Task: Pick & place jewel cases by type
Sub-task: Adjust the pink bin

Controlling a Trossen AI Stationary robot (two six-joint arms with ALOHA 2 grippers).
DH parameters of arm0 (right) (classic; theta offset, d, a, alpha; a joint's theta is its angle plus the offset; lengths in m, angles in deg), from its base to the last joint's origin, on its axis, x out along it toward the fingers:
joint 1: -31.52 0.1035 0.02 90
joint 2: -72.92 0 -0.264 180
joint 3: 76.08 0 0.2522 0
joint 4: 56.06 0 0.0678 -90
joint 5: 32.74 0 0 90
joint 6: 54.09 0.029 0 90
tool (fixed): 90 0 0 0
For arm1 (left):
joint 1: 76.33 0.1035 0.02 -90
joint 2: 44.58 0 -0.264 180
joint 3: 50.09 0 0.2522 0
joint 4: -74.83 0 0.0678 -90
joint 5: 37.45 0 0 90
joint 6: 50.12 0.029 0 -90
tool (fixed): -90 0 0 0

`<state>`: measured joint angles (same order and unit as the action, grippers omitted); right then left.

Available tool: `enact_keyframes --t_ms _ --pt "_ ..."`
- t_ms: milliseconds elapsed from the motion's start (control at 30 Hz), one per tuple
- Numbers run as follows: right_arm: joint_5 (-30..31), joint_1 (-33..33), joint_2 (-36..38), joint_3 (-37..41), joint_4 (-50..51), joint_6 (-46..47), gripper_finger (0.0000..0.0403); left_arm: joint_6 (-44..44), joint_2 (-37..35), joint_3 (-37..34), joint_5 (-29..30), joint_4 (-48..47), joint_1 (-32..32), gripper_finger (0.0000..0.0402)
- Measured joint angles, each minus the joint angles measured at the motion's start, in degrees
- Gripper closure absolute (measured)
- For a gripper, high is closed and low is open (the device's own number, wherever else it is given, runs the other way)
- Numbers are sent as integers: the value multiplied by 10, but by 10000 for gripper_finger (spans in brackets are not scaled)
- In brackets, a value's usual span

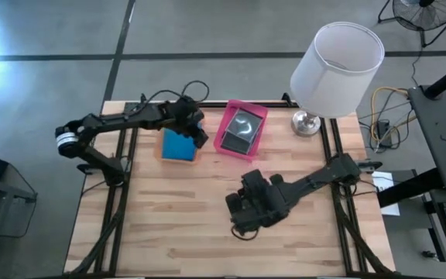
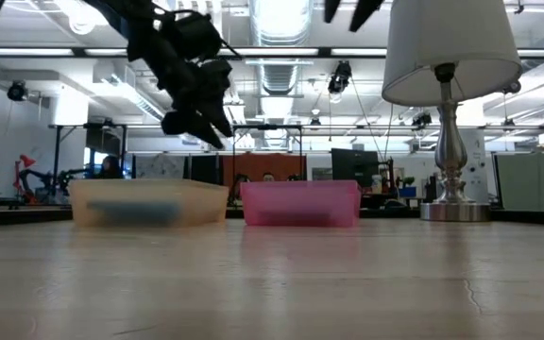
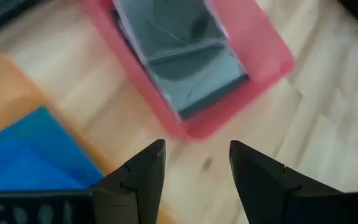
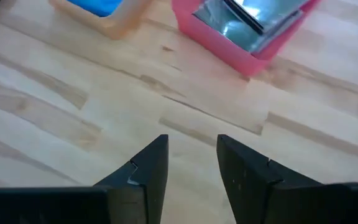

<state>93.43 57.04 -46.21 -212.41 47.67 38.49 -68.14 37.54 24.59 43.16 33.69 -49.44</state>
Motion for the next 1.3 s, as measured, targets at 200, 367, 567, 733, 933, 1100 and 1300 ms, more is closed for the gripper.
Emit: enact_keyframes --t_ms 200,367,567,733,933,1100,1300 --pt "-3 31 50 95 1 111 273 -11 41 -5 -33 -6 -22 239" --pt "-20 55 96 172 -5 200 275 -15 83 -5 -34 4 -26 239" --pt "-19 75 114 216 -21 256 273 -38 122 -4 -43 27 -33 239" --pt "-20 75 114 218 -25 260 276 -46 130 -5 -56 34 -58 239" --pt "-17 75 114 216 -23 258 280 -38 76 16 -15 53 -61 239" --pt "-16 73 114 219 -19 255 280 -13 89 33 4 71 -37 239" --pt "-15 70 113 221 -19 253 280 -22 174 69 17 63 -26 239"
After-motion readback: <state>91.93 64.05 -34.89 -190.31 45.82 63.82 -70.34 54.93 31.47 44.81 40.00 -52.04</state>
